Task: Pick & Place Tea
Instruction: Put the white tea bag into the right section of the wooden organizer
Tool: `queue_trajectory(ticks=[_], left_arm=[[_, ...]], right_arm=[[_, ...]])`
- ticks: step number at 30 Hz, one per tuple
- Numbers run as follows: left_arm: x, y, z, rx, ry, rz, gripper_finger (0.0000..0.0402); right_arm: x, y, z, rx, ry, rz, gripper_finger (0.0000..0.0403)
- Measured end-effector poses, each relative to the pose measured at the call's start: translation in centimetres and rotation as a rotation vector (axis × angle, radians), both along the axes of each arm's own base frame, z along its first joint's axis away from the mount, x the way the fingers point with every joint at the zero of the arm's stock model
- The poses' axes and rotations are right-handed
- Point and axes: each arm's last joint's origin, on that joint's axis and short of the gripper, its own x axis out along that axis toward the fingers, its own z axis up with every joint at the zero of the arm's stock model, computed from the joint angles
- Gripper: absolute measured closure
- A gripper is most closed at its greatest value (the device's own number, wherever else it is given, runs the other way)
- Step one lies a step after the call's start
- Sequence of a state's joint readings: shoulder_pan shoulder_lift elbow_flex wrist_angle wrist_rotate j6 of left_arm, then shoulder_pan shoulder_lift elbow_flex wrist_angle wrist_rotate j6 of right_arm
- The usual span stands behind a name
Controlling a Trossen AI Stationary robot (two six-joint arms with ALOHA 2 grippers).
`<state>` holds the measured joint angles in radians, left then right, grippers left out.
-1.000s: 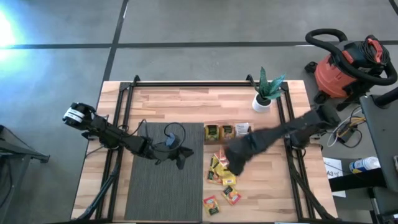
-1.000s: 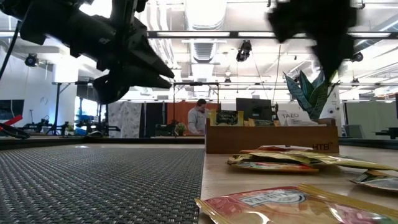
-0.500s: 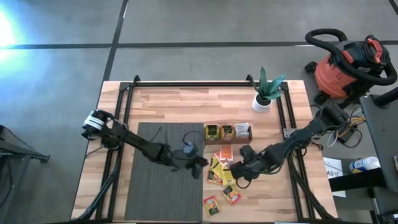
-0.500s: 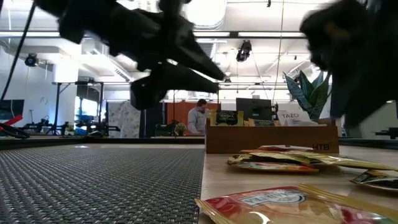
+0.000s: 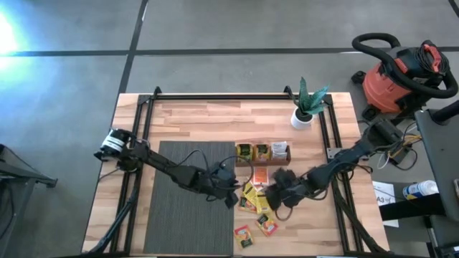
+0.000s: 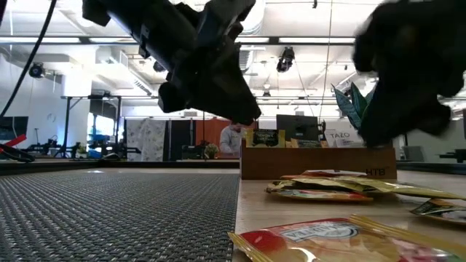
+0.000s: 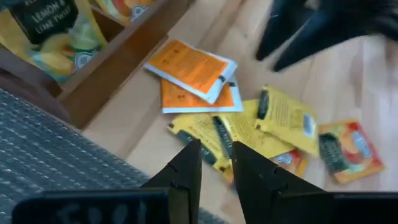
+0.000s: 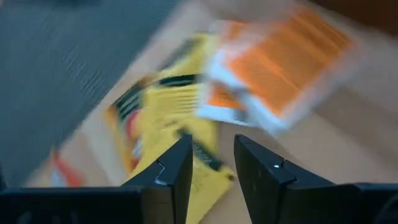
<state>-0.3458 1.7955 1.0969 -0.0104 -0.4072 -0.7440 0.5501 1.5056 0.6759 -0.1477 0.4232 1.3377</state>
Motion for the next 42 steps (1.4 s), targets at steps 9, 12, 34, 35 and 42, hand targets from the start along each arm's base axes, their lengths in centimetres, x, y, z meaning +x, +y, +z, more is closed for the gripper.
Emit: queue_trajectory(ticks=[9,12,34,35,42], left_arm=[[-0.3,0.0,-0.2,0.030,0.052,-0.009,0.0317],[-0.4,0.1,-0.5,0.033,0.060,-0.009,0.0317],[-0.6,0.1,-0.6,0.043,0.075,-0.008,0.0317],[-0.6,0.1,-0.6,0.043,0.076,-0.007,0.0317],[-0.6,0.1,-0.6,0.055,0.080,-0.016,0.0317]], right_arm=[[1.1,0.5,1.5,-0.603,0.233,0.502,0.0287],[1.6,0.7,0.9,-0.662,0.284,0.507,0.0287],[5.3,2.8,-1.5,-0.794,0.379,0.574,0.0287],[5.4,2.7,-1.6,-0.795,0.383,0.574,0.0287],[5.2,2.4,-2.6,-0.806,0.428,0.583,0.0287]])
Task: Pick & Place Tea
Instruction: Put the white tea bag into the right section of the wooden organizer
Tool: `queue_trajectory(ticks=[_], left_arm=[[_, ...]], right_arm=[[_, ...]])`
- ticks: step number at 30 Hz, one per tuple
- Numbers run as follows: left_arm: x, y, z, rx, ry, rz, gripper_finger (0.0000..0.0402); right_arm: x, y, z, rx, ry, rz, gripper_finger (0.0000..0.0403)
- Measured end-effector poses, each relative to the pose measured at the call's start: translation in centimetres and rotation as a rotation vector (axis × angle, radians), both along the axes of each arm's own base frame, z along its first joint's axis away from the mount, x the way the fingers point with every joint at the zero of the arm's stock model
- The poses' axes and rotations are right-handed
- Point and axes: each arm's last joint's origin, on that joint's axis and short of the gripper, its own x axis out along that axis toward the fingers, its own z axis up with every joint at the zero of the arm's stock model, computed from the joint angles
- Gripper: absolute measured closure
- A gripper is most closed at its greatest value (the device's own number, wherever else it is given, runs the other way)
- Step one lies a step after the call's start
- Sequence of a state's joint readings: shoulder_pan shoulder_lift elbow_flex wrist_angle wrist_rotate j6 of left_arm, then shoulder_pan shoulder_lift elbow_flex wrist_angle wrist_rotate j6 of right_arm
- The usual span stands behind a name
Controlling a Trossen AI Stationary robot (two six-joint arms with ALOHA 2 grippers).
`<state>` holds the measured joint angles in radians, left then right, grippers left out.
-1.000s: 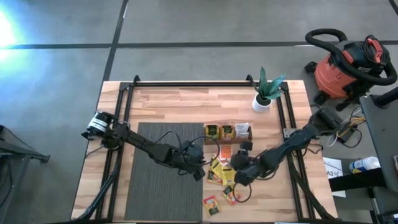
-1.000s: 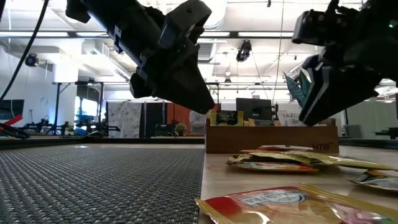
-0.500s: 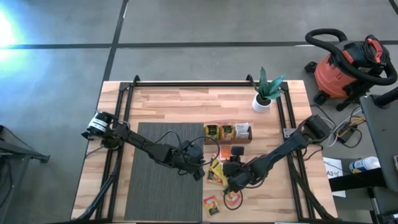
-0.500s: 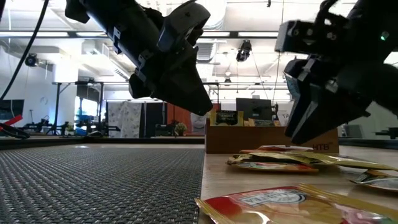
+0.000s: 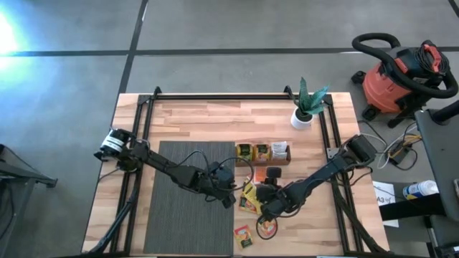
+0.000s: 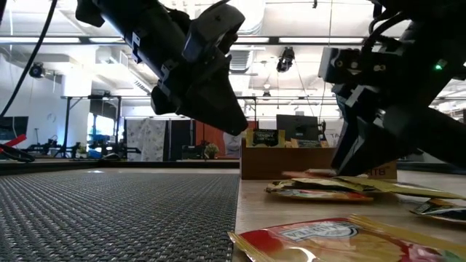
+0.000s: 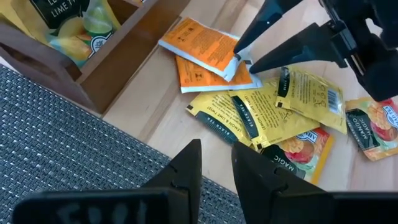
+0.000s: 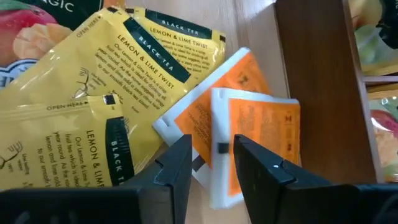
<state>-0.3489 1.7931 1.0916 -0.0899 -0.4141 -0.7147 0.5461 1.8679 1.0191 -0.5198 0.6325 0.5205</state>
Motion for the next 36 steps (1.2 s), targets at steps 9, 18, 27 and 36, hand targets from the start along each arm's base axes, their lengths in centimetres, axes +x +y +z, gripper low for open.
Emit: queue_trajectory(ticks=[9,18,27,36], left_arm=[[0.0,0.0,0.0,0.005,0.004,-0.004,0.0317],[0.0,0.0,0.0,0.005,0.004,-0.004,0.0317],[0.0,0.0,0.0,0.005,0.003,-0.003,0.0317],[0.0,0.0,0.0,0.004,0.002,-0.003,0.0317]], right_arm=[[0.1,-0.8,-0.1,-0.065,0.006,-0.009,0.0287],[0.3,-2.4,-0.3,-0.078,0.032,-0.056,0.0306],[0.7,-2.7,0.2,-0.072,0.056,-0.042,0.0370],[1.3,-2.4,2.5,-0.023,0.002,-0.046,0.0394]])
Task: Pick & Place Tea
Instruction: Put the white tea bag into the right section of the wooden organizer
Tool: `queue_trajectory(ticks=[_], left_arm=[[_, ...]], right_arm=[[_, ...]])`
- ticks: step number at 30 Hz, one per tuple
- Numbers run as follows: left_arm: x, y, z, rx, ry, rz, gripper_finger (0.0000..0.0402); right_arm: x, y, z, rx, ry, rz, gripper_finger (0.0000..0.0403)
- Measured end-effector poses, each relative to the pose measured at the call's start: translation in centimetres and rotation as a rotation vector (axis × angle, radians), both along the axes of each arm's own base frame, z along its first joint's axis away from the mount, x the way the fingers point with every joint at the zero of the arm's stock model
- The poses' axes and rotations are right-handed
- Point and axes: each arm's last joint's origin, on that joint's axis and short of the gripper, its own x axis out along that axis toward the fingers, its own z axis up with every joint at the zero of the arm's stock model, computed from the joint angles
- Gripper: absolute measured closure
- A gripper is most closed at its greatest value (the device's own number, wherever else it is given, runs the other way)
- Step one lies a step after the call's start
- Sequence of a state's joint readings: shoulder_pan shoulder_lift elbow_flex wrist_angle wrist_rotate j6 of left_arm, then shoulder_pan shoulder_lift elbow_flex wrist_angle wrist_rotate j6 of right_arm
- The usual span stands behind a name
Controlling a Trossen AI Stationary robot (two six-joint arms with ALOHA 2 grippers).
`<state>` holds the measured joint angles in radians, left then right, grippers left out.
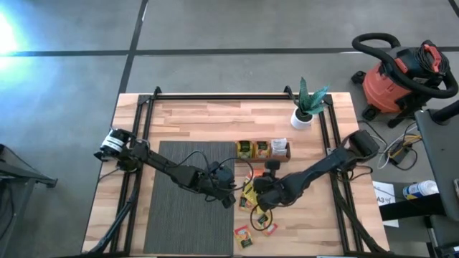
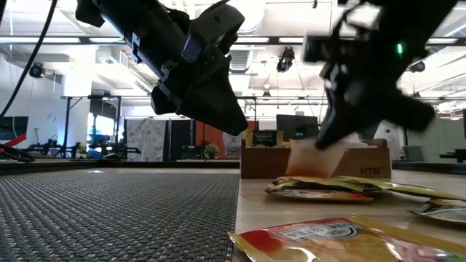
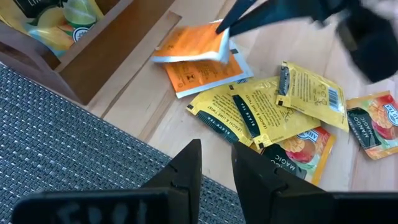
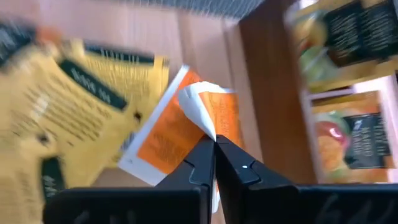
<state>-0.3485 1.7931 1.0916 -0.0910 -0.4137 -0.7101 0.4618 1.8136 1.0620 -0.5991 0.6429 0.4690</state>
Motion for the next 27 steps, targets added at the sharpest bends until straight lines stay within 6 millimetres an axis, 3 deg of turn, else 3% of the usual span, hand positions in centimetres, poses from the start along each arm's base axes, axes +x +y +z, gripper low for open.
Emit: queue_trajectory(ticks=[5,9,16,22,27], left_arm=[[0.0,0.0,0.0,-0.001,-0.002,0.000,0.0317],[0.0,0.0,0.0,0.003,-0.003,0.001,0.0317],[0.0,0.0,0.0,0.004,-0.004,0.002,0.0317],[0.1,0.0,0.1,0.001,-0.009,0.002,0.0317],[0.1,0.0,0.1,-0.003,-0.010,0.006,0.0317]], right_arm=[[-1.1,-0.8,3.9,0.087,-0.120,-0.100,0.0394],[-3.0,-2.5,7.2,0.170,-0.150,-0.166,0.0394],[-6.1,-9.1,12.1,0.412,-0.095,-0.263,0.0394],[-7.8,-14.9,13.1,0.590,0.005,-0.223,0.0394],[-7.5,-17.6,11.9,0.715,0.062,-0.144,0.0394]])
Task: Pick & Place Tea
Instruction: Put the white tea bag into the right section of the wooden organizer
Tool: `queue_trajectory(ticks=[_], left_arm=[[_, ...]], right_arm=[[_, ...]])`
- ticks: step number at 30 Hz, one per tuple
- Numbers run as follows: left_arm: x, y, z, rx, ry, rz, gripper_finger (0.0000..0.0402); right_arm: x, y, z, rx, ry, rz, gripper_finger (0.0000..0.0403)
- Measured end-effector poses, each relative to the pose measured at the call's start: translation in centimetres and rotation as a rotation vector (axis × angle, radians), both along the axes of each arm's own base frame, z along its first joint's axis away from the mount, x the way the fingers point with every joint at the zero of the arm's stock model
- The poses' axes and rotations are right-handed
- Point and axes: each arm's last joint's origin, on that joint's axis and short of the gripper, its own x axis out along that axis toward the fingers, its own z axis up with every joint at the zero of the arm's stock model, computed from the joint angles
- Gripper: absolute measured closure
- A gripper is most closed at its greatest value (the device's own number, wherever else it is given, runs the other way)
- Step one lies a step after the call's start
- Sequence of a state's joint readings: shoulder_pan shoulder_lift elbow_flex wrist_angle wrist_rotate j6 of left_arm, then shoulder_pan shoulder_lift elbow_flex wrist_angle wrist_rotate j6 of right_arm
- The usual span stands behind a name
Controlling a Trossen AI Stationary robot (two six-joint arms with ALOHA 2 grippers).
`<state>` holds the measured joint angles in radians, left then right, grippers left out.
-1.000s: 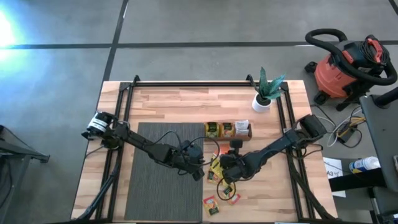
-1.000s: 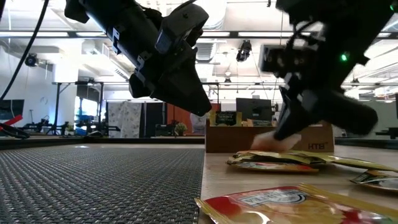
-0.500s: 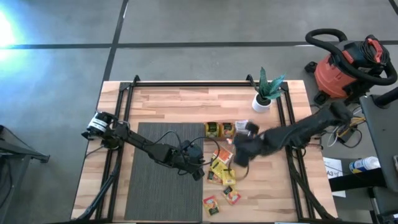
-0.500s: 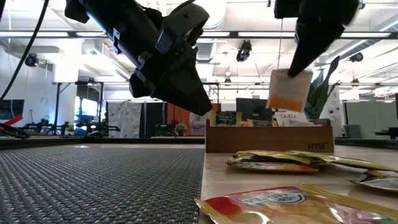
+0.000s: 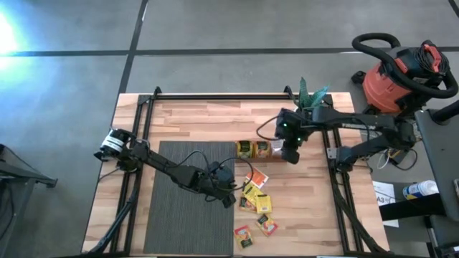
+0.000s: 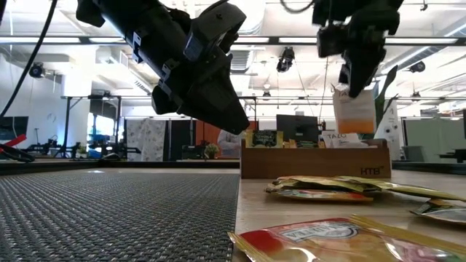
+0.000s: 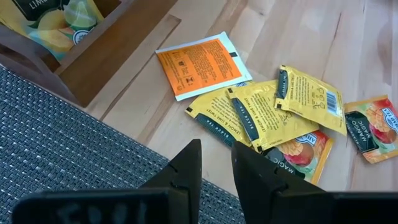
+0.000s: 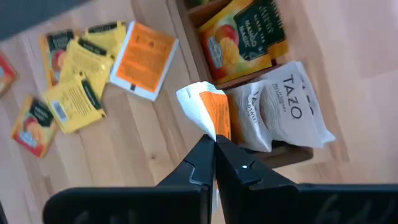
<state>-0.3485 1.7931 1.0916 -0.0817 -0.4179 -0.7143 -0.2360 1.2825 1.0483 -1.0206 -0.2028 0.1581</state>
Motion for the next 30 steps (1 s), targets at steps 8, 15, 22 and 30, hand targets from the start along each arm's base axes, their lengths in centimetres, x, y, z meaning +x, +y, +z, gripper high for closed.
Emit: queue_trajectory(ticks=[8,15,22,30], left_arm=[[0.0,0.0,0.0,-0.006,-0.001,0.005,0.0317],[0.0,0.0,0.0,-0.014,-0.002,0.012,0.0317],[0.0,0.0,0.0,-0.013,0.001,0.012,0.0317],[-0.1,0.0,-0.1,-0.011,0.005,0.012,0.0317]], right_arm=[[1.8,-1.2,-2.9,0.062,0.091,0.107,0.0394],[2.4,-1.3,-4.2,0.094,0.132,0.133,0.0394],[1.7,-1.1,-2.5,0.052,0.070,0.130,0.0394],[-1.6,-1.2,3.3,-0.250,-0.083,-0.159,0.0394]])
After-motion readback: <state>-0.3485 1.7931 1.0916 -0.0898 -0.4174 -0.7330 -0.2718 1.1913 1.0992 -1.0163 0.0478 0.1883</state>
